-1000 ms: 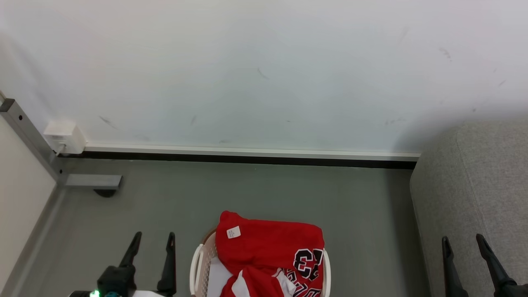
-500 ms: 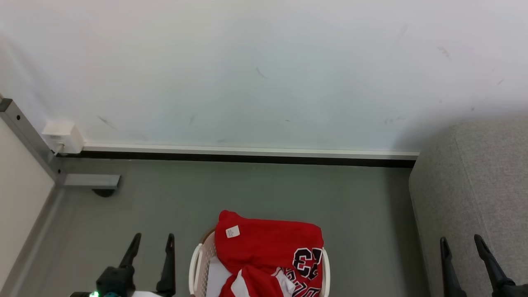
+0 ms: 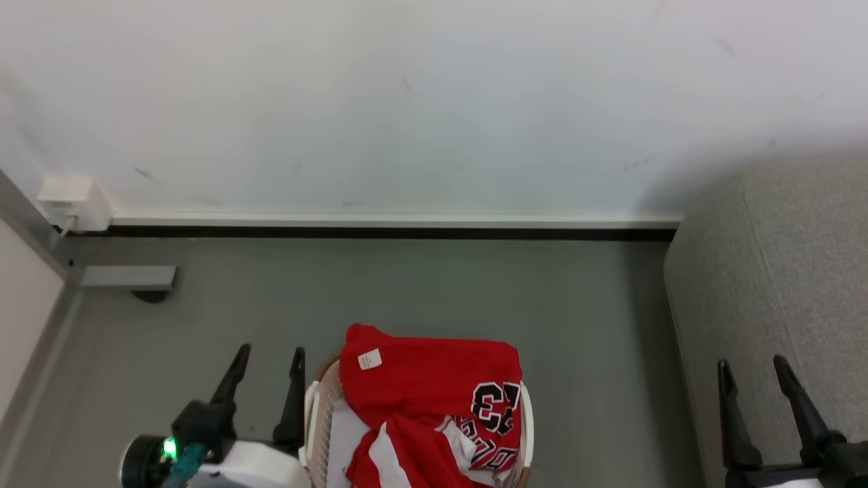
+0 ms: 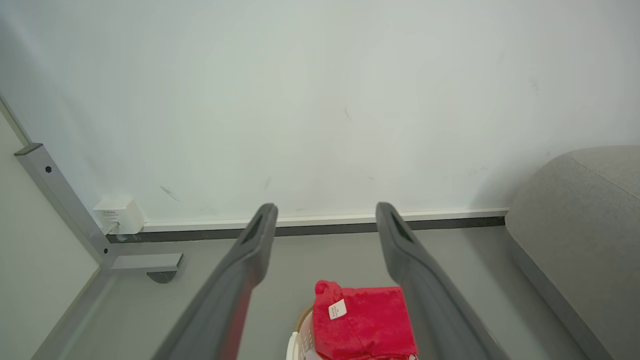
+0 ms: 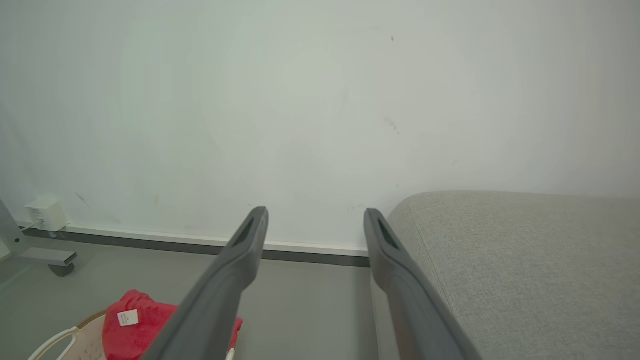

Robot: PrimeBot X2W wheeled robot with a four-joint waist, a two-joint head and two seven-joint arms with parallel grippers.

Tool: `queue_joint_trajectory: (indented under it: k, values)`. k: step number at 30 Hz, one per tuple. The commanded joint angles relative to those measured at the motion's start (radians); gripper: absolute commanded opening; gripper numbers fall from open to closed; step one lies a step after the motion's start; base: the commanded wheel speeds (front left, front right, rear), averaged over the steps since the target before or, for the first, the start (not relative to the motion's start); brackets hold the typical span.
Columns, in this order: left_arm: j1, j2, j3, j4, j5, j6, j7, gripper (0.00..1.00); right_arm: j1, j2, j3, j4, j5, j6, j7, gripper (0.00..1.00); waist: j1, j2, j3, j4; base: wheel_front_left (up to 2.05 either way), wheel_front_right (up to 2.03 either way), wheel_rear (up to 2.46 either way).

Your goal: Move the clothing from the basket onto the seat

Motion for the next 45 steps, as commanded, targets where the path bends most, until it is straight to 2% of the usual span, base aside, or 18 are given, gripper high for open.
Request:
queue_joint_trajectory:
  k: [1, 6, 12, 18, 25, 35, 45]
  values:
    - [-0.040, 0.002, -0.011, 0.018, -0.005, -0.009, -0.001, 1.00, -0.024, -0.003, 0.002, -0.010, 0.016, -0.002, -0.003, 1.00, 0.0000, 0.0000, 0.040, -0.026, 0.00, 0.00, 0.00]
    - [-0.153, 0.001, -0.050, 0.142, 0.011, -0.027, -0.001, 1.00, -0.073, -0.003, 0.016, -0.026, 0.028, -0.002, -0.002, 1.00, 0.0000, 0.0000, 0.127, -0.073, 0.00, 0.00, 0.00]
    - [-0.347, 0.000, -0.108, 0.377, 0.036, -0.041, 0.011, 1.00, -0.140, -0.002, 0.032, -0.054, 0.045, -0.002, -0.002, 1.00, 0.0000, 0.0000, 0.265, -0.137, 0.00, 0.00, 0.00]
    - [-0.521, -0.002, -0.136, 0.592, 0.048, -0.022, 0.102, 1.00, -0.199, -0.002, 0.047, -0.086, 0.063, -0.002, -0.002, 1.00, 0.0000, 0.0000, 0.396, -0.190, 0.00, 0.00, 0.00]
    - [-0.636, -0.003, -0.100, 0.799, -0.026, -0.007, 0.242, 1.00, -0.234, -0.002, 0.045, -0.106, 0.080, -0.002, -0.002, 1.00, 0.0000, 0.0000, 0.487, -0.222, 0.00, 0.00, 0.00]
    - [-0.718, 0.011, -0.081, 0.928, -0.060, 0.035, 0.304, 1.00, -0.271, -0.002, 0.054, -0.124, 0.086, -0.002, -0.002, 1.00, 0.0000, 0.0000, 0.570, -0.232, 0.00, 0.00, 0.00]
    - [-0.785, 0.029, -0.082, 0.972, -0.083, 0.054, 0.310, 1.00, -0.291, -0.002, 0.057, -0.140, 0.082, -0.002, -0.002, 1.00, 0.0000, 0.0000, 0.656, -0.240, 0.00, 0.00, 0.00]
